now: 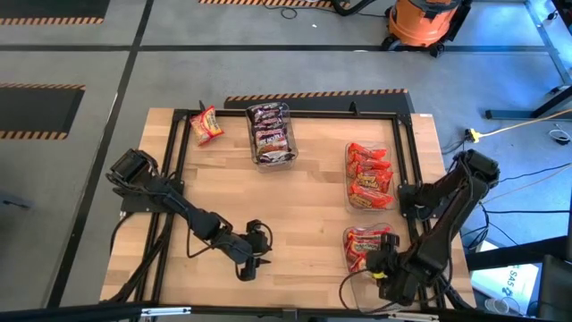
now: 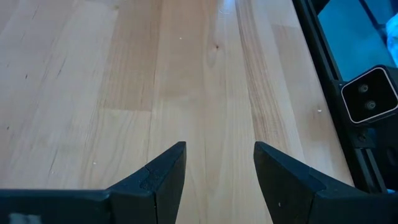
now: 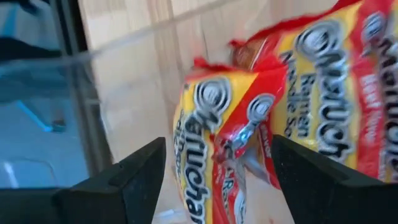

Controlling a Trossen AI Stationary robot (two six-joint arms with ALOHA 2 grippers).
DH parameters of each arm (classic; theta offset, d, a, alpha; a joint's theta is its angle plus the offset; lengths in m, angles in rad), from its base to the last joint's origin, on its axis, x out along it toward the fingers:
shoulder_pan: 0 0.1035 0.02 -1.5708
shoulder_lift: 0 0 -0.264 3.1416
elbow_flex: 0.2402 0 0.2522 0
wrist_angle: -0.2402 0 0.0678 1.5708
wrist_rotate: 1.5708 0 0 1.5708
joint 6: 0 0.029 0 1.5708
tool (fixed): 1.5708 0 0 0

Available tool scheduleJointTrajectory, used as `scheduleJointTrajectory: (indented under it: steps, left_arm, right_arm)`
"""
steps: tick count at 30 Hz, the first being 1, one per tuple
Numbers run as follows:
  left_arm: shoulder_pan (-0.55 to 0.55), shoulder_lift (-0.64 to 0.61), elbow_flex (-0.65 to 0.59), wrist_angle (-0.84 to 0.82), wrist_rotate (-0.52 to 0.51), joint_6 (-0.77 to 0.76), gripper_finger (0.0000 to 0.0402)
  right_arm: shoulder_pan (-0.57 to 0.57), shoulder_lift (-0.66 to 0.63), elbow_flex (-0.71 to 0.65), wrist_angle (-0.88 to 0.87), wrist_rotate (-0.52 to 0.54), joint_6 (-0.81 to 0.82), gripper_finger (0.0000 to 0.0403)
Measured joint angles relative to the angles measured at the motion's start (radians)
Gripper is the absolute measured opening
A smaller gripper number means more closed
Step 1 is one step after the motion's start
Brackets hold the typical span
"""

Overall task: Sort Maruchan noodles
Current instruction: Put the red noodle pack into the bottom transparent bin

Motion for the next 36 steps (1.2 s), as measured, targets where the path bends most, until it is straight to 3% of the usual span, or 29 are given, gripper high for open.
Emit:
scheduleJointTrajectory:
  steps: [8, 18, 23, 31, 36]
  left_arm:
    - [0.000, 0.000, 0.000, 0.000, 0.000, 0.001, 0.0185]
    - [0.000, -0.002, 0.000, -0.029, -0.016, 0.008, 0.0185]
    - [0.001, -0.088, 0.000, -0.221, -0.068, 0.010, 0.0184]
    - [-0.002, -0.265, -0.006, -0.524, -0.209, 0.009, 0.0184]
    - [0.039, -0.354, -0.082, -0.569, -0.172, 0.039, 0.0185]
  right_arm:
    - [-0.084, -0.047, 0.001, 0.087, 0.029, -0.011, 0.0269]
    - [-0.218, -0.047, 0.001, 0.343, 0.231, -0.293, 0.0269]
    - [-0.284, -0.025, 0.001, 0.476, 0.341, -0.447, 0.0269]
    - [-0.445, 0.082, 0.002, 0.600, 0.356, -0.594, 0.0269]
    - [-0.590, 0.159, 0.002, 0.685, 0.408, -0.662, 0.0269]
